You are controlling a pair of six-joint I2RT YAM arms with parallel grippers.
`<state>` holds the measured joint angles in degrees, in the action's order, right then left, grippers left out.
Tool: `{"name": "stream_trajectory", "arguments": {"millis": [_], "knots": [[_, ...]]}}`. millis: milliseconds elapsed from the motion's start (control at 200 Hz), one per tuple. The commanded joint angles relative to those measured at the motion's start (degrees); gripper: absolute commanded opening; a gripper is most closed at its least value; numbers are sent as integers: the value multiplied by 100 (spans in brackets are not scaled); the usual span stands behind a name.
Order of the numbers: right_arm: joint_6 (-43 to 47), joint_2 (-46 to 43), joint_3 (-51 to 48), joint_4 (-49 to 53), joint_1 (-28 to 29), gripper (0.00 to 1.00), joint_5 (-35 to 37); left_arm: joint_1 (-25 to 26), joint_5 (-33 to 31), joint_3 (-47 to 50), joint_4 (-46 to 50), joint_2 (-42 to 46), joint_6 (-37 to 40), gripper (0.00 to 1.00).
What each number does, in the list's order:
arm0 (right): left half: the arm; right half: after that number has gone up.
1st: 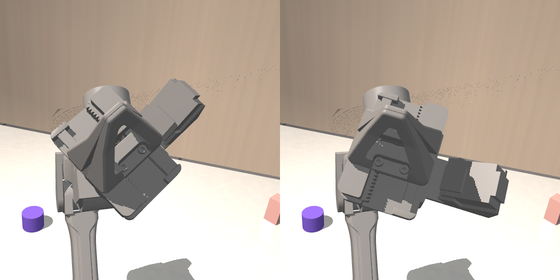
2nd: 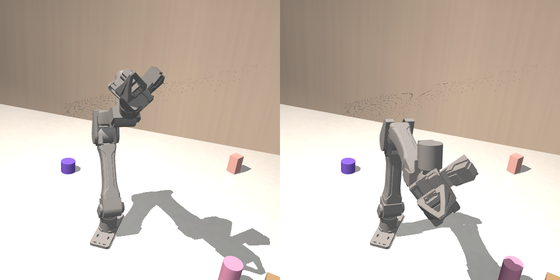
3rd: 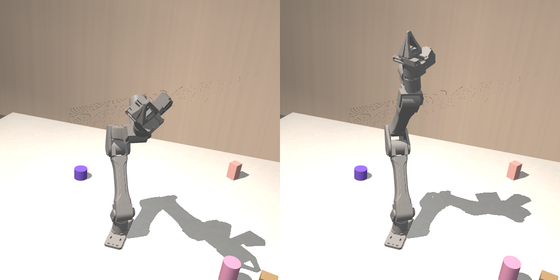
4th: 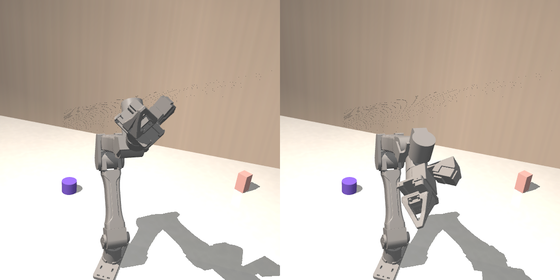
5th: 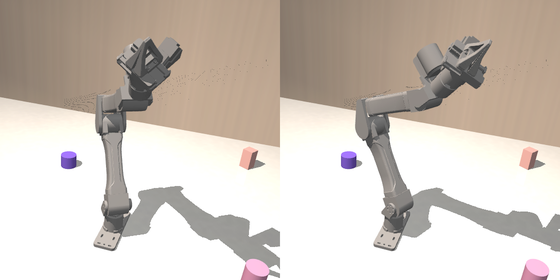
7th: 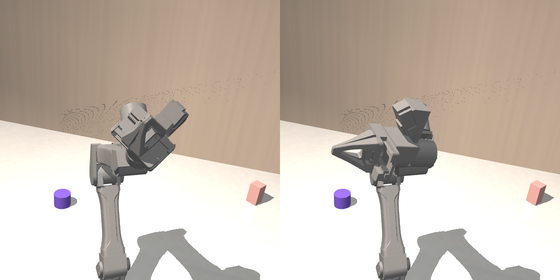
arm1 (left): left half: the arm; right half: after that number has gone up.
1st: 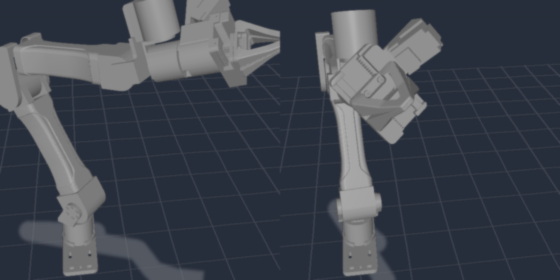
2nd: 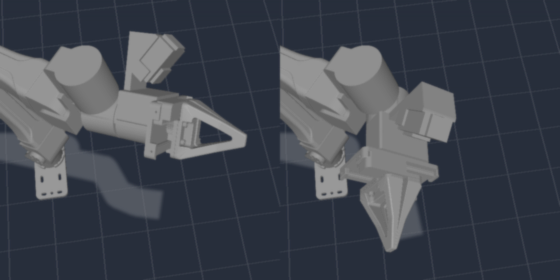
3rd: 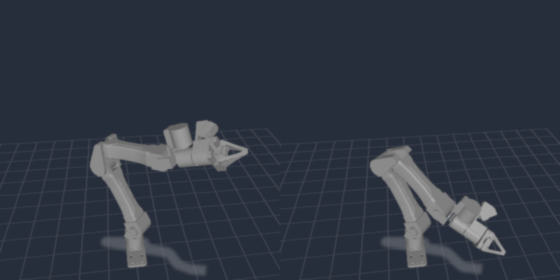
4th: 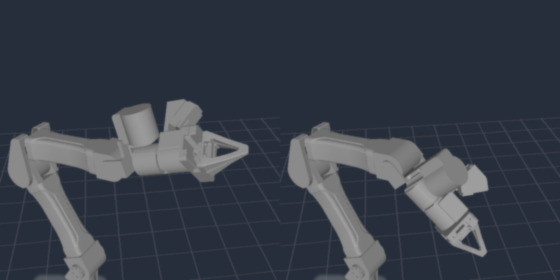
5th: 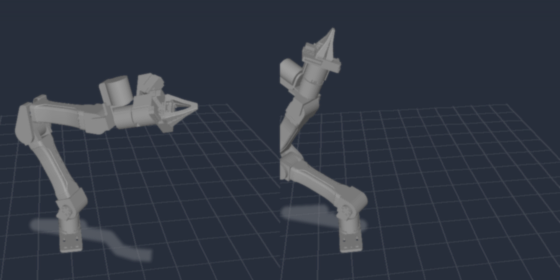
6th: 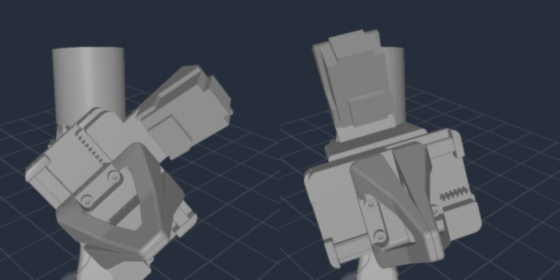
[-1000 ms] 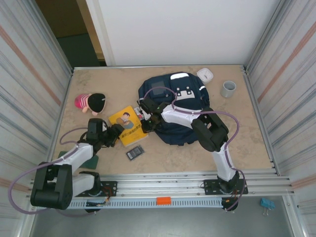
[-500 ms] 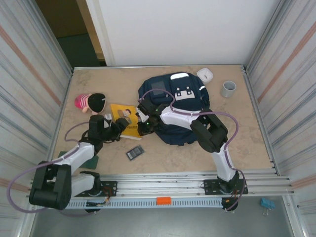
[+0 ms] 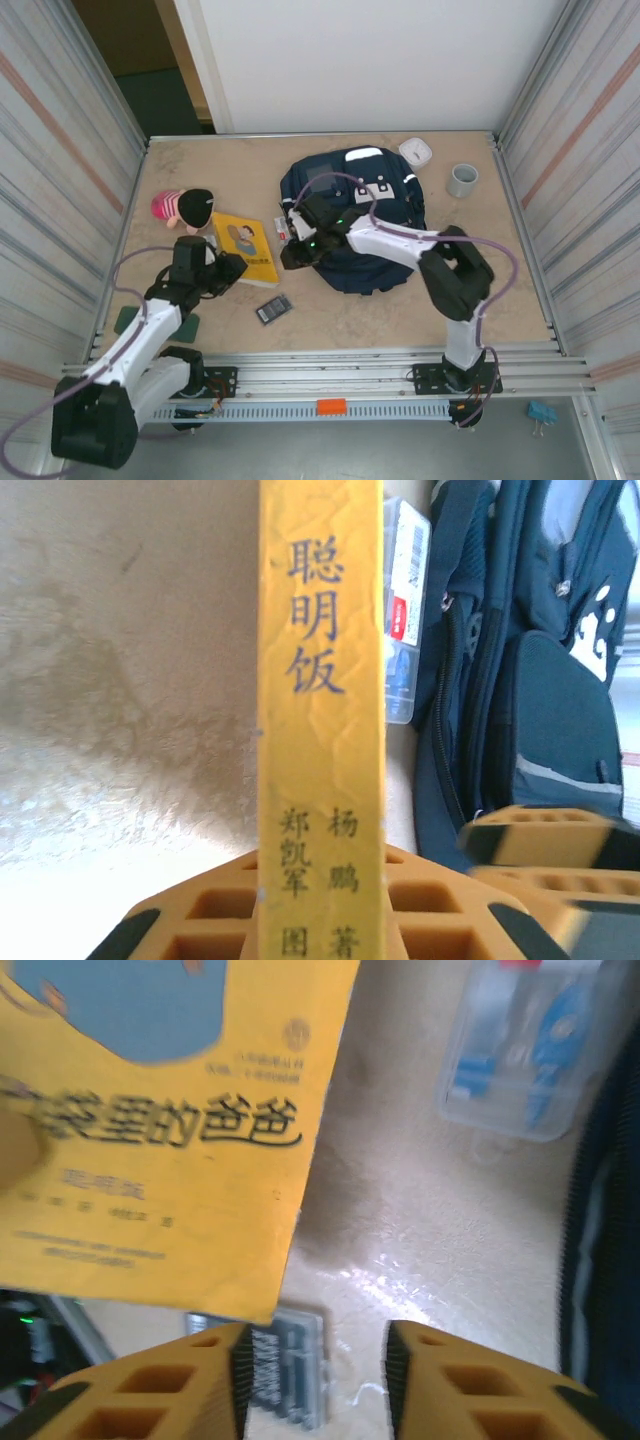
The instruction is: Pack books, pencil case, and school supplies into a backpack
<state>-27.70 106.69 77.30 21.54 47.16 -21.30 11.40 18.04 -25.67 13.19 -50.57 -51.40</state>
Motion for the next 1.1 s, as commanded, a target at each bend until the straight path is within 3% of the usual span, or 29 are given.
{"name": "stream_trajectory", "arguments": {"millis": [0,95,205,346,451,551,747,842,1097], "knots": [[-414,-1151,-557,-785,-300,47,-37,81,-295,-110,-161,736,-86,5],[-1064,-2178,-1566,-1924,-594,49,-3,319,-532,236,-1074,1189,-855,0],[-1792,-3109,-2340,-2774,-845,55,76,1127,-1374,714,-2461,1350,-1623,0],[-2695,-3737,-2966,-3213,-823,57,152,2286,-2790,798,-3606,1049,-1880,0],[-3782,-4114,-3674,-3864,-741,58,246,2875,-3395,655,-4297,562,-1942,0],[-4509,-4562,-4163,-4029,-560,64,764,3070,-3544,567,-4969,0,-2205,0],[-5276,-5421,-4497,-3656,209,94,2458,3319,-3526,280,-6145,-1200,-2448,0],[-5431,-5532,-4548,-3639,425,96,2839,3459,-3502,137,-6741,-1705,-2486,0],[-5897,-5037,-4493,-3961,444,97,2671,3708,-3388,-235,-7172,-2277,-2618,0]]}}
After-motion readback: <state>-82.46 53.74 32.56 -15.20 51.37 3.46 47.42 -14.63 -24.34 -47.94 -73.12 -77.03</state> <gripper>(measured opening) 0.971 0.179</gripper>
